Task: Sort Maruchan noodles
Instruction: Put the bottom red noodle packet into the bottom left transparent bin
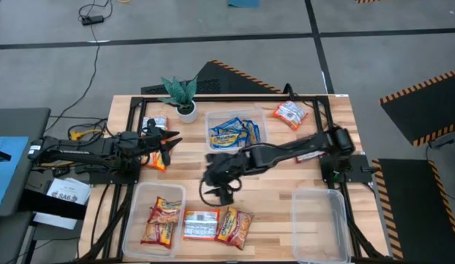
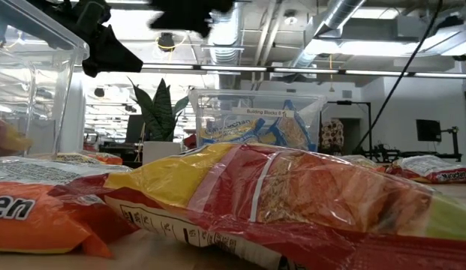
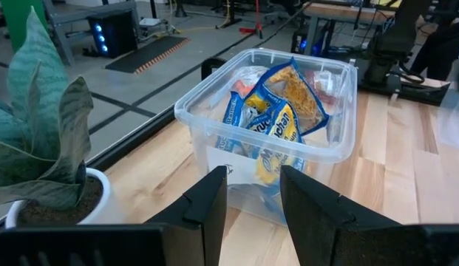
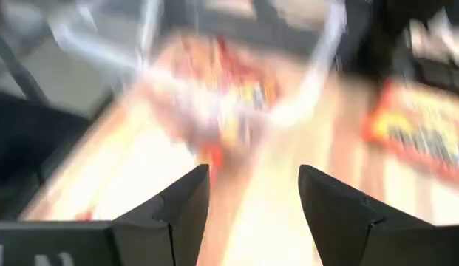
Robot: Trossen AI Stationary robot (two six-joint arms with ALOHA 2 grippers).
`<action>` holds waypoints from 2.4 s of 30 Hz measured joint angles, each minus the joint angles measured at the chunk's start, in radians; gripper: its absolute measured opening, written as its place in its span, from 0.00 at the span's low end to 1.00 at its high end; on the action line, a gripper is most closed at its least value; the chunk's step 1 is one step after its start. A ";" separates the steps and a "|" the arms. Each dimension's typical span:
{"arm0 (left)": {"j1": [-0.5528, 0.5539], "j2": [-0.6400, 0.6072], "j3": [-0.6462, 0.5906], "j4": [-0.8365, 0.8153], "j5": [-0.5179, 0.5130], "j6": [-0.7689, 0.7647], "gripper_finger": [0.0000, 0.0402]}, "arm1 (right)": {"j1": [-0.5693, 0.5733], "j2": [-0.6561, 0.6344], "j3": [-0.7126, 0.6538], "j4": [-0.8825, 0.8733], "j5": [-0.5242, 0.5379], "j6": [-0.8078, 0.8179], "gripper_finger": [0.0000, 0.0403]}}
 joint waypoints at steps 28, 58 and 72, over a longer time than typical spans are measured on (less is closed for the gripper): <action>0.000 0.034 0.000 -0.016 0.152 -0.007 0.28 | 0.154 -0.026 -0.423 0.154 -0.014 0.131 0.54; 0.000 0.032 0.000 0.053 0.121 -0.004 0.28 | 0.168 0.089 -0.244 -0.156 0.040 0.075 0.04; 0.000 -0.130 0.000 0.042 0.191 -0.002 0.28 | 0.099 -0.156 -0.438 -0.035 0.054 0.162 0.02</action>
